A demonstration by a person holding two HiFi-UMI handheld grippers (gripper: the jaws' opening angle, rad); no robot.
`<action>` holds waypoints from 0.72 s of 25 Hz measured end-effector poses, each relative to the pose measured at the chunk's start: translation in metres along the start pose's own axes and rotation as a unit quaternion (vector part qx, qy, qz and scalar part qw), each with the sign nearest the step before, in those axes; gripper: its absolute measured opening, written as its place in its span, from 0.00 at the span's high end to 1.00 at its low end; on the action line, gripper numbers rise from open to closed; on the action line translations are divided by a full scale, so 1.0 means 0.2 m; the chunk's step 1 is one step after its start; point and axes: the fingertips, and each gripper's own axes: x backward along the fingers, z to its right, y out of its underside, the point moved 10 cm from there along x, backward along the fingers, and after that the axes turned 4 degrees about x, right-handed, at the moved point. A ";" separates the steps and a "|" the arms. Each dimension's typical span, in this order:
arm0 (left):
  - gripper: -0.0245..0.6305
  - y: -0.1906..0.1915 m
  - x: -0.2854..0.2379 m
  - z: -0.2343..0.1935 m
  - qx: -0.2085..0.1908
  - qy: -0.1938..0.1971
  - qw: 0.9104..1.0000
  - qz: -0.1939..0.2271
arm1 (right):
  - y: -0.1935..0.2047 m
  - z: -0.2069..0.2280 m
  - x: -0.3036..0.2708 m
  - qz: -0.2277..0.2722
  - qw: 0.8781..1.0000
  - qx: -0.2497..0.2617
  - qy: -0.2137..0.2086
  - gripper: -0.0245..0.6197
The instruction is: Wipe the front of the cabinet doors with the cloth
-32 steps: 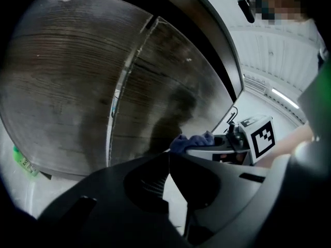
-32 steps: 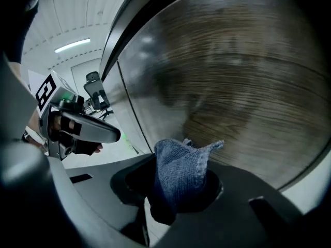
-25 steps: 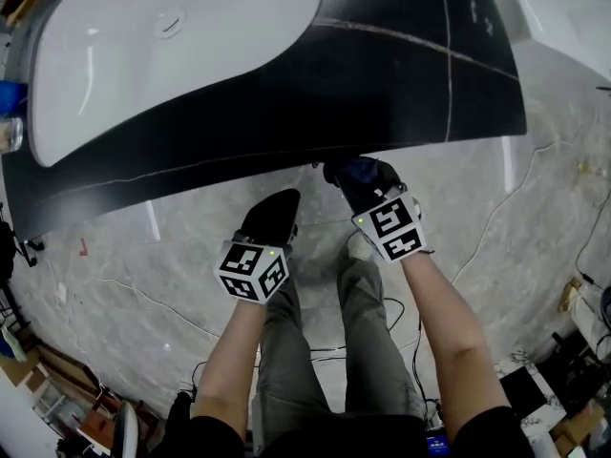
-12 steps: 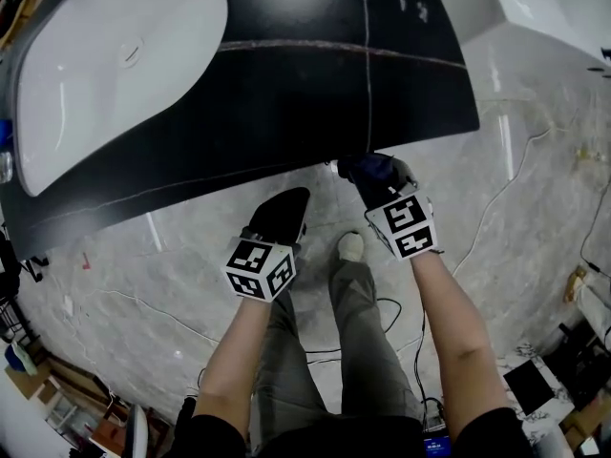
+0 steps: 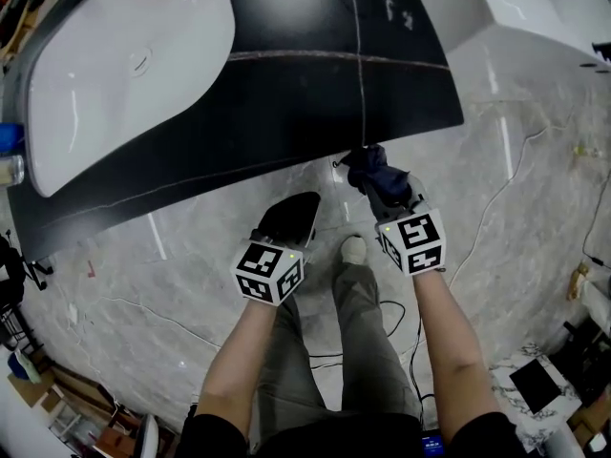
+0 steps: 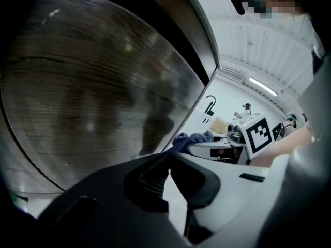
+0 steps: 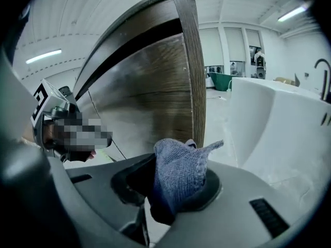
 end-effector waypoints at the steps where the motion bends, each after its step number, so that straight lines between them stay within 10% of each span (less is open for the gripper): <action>1: 0.94 -0.01 0.02 0.00 -0.003 0.000 1.000 -0.001 | -0.01 -0.02 0.02 0.004 1.000 -0.006 0.004 0.79; 18: 0.94 -0.18 0.53 0.00 -0.025 -0.014 0.999 0.021 | -0.36 -0.39 0.20 0.043 0.999 -0.006 0.014 0.79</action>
